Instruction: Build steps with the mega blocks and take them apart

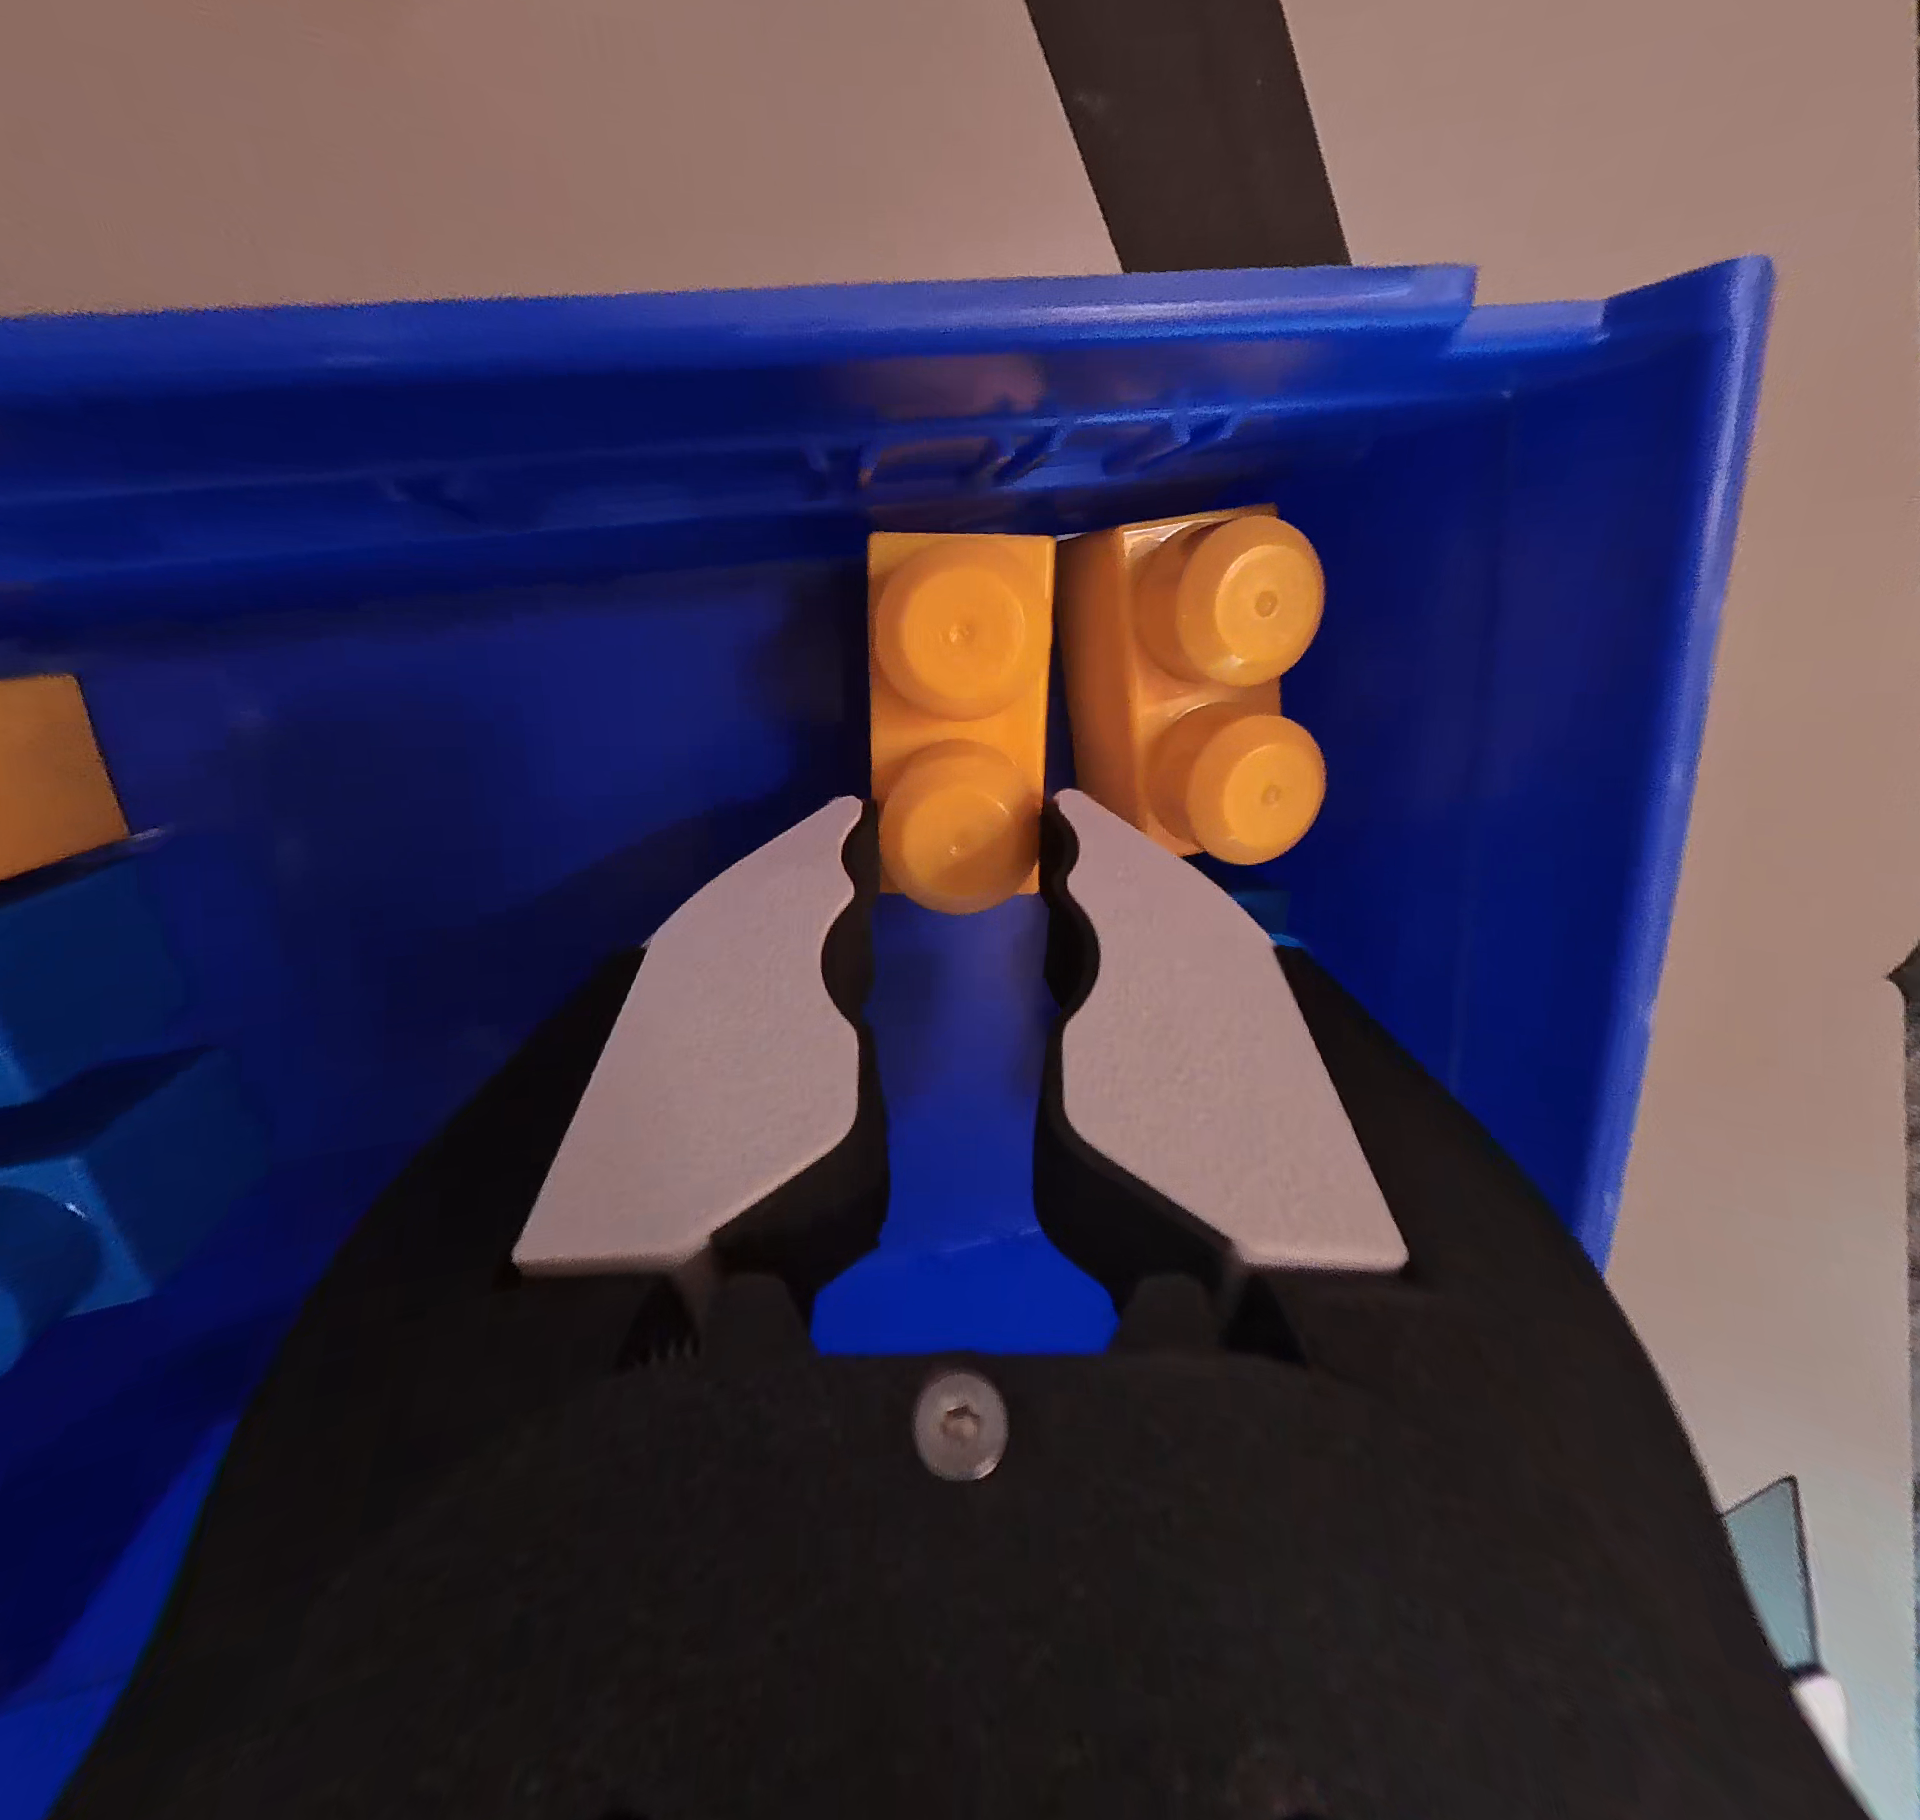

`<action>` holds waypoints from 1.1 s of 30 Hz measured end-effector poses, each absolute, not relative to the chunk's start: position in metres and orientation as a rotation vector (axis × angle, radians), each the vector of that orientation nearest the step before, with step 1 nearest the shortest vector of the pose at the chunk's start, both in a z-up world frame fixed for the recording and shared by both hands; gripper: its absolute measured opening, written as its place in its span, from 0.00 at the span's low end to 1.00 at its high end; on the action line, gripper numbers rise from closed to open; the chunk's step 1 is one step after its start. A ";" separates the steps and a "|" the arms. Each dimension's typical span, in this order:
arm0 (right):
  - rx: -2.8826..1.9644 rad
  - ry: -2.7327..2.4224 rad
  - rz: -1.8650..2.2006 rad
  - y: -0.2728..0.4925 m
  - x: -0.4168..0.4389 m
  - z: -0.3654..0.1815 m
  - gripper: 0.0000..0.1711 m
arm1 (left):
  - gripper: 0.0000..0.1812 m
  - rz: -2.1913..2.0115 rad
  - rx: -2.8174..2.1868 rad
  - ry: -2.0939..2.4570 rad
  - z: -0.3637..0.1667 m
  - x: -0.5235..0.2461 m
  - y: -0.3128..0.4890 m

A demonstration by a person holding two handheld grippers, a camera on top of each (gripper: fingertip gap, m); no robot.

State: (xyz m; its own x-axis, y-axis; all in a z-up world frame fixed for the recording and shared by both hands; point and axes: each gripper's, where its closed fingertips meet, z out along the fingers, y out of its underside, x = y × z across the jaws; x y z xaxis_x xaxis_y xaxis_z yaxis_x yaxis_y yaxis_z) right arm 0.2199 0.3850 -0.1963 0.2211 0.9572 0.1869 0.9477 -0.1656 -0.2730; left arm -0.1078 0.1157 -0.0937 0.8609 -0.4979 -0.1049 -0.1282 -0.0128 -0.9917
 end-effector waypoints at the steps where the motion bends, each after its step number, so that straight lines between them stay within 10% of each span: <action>1: -2.189 -1.763 0.042 0.386 0.220 -0.197 0.18 | 0.00 -0.315 -1.579 0.510 -0.095 -0.107 0.116; 11: -2.175 -1.587 0.111 0.384 0.216 -0.146 0.26 | 0.00 -0.315 -1.599 0.520 -0.099 -0.105 0.116; 21: -1.693 -0.905 0.481 0.311 0.112 0.001 0.08 | 0.00 -0.308 -1.608 0.519 -0.099 -0.105 0.116; 33: -1.551 -0.682 0.642 0.215 0.042 -0.061 0.00 | 0.00 -0.284 -1.603 0.479 -0.093 -0.118 0.119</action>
